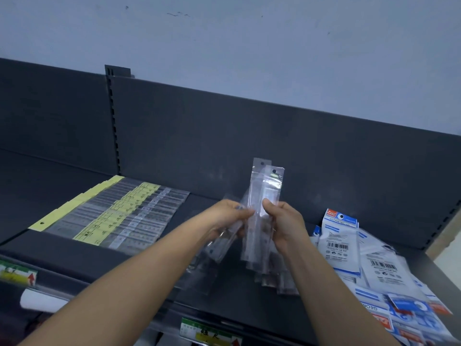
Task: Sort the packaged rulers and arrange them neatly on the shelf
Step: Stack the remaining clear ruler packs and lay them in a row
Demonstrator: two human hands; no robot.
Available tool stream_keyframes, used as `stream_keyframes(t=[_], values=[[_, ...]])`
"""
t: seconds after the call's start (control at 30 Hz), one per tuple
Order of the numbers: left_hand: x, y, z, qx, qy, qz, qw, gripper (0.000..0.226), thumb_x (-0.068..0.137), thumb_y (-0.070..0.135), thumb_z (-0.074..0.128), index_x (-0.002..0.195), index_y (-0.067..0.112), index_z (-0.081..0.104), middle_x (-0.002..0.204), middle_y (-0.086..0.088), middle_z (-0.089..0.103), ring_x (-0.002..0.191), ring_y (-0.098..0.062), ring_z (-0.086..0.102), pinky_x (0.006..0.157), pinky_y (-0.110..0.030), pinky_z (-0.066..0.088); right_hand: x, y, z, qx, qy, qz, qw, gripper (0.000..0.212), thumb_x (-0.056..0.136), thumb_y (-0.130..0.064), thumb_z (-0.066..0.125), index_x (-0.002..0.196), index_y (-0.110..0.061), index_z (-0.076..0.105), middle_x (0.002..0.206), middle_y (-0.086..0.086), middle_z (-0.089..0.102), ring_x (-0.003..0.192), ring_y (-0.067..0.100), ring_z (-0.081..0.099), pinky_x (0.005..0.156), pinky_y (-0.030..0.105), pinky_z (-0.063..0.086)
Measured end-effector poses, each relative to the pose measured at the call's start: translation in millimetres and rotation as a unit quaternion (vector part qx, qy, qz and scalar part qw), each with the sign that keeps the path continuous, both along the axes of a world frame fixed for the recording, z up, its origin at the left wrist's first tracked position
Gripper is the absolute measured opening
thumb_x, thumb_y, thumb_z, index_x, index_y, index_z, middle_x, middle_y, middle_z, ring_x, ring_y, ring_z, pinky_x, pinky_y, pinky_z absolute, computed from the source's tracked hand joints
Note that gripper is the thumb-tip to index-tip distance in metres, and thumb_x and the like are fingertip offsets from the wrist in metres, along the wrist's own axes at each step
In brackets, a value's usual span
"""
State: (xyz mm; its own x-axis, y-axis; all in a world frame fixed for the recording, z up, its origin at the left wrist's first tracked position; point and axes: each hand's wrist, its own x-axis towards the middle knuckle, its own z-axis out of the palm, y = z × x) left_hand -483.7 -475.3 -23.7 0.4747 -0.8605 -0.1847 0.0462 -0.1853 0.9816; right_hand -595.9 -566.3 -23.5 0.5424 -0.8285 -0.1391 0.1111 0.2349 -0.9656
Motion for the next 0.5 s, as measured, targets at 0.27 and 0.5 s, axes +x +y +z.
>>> stream_keyframes(t=[0.27, 0.5], values=[[-20, -28, -6, 0.013, 0.035, 0.061, 0.997, 0.024, 0.089, -0.001, 0.051, 0.067, 0.007, 0.057, 0.065, -0.012, 0.060, 0.057, -0.022, 0.059, 0.057, -0.033, 0.054, -9, -21, -14, -0.090, 0.096, -0.113, 0.985, 0.015, 0.076, -0.008, 0.073, 0.079, -0.012, 0.060, 0.079, 0.012, 0.067, 0.064, 0.021, 0.058, 0.064, 0.035, 0.054], [-30, -43, -29, 0.083, -0.208, 0.036, 0.974, 0.037, 0.083, 0.020, 0.073, 0.054, 0.015, 0.050, 0.052, -0.001, 0.052, 0.045, -0.012, 0.046, 0.046, -0.021, 0.035, -18, -26, -30, -0.267, 0.286, -0.164, 0.905, 0.031, 0.081, -0.012, 0.062, 0.108, -0.015, 0.048, 0.107, 0.009, 0.062, 0.092, 0.029, 0.060, 0.074, 0.032, 0.043]])
